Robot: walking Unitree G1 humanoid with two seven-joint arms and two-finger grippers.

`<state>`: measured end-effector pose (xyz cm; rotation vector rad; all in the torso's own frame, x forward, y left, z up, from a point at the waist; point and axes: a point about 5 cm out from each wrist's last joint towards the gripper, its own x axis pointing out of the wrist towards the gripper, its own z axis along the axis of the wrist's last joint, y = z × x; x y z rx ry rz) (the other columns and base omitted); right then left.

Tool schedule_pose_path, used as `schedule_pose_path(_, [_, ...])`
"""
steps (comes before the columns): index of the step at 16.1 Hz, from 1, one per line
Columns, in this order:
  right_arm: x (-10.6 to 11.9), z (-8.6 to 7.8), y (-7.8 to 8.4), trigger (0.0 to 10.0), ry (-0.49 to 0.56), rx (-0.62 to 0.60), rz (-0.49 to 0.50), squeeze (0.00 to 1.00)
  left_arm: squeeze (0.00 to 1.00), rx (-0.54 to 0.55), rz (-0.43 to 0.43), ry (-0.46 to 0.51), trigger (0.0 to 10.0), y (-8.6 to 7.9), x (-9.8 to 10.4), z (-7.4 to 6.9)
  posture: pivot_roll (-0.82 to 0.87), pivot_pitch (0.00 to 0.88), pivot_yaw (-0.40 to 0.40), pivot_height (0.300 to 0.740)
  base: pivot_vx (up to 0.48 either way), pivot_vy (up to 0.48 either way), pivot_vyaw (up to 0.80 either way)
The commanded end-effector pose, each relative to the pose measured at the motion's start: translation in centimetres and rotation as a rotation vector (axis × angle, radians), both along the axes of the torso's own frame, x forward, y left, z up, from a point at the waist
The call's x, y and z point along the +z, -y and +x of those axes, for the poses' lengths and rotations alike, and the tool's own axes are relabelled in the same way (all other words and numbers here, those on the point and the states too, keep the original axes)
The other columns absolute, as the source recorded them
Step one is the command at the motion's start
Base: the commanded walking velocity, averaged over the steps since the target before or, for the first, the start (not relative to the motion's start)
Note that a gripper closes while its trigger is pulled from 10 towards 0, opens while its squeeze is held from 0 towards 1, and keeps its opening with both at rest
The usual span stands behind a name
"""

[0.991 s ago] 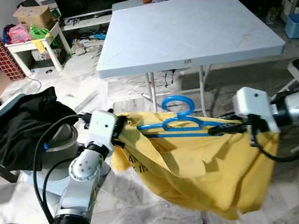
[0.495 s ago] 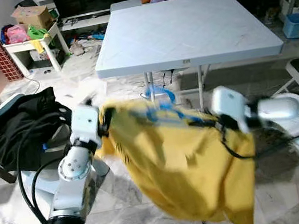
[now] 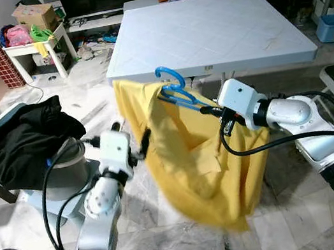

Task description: Hang hanger

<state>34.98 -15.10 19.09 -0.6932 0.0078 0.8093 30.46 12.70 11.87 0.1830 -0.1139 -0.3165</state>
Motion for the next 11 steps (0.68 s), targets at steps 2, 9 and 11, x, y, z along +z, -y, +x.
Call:
schedule_pose_path(2, [1.5, 0.1, 0.6, 10.0, 0.044, 0.056, -0.033, 0.0, 1.0, 0.001, 0.057, 0.034, 10.0, -0.3, 0.3, -0.4, -0.01, 0.0, 0.021, 0.74, 0.0, 0.0, 0.0])
schedule_pose_path(9, [2.4, -2.0, 5.5, 10.0, -0.09, 0.2, -0.108, 0.0, 1.0, 0.131, 0.295, 0.059, 10.0, -6.3, 0.0, -1.2, 0.0, 0.0, 0.023, 0.74, 0.0, 0.0, 0.0])
schedule_pose_path(11, [3.5, -2.4, 7.0, 10.0, -0.13, 0.223, -0.093, 0.0, 1.0, 0.163, 0.302, 0.04, 10.0, -7.5, -0.1, -1.1, -0.01, 0.0, 0.021, 0.74, 0.0, 0.0, 0.0])
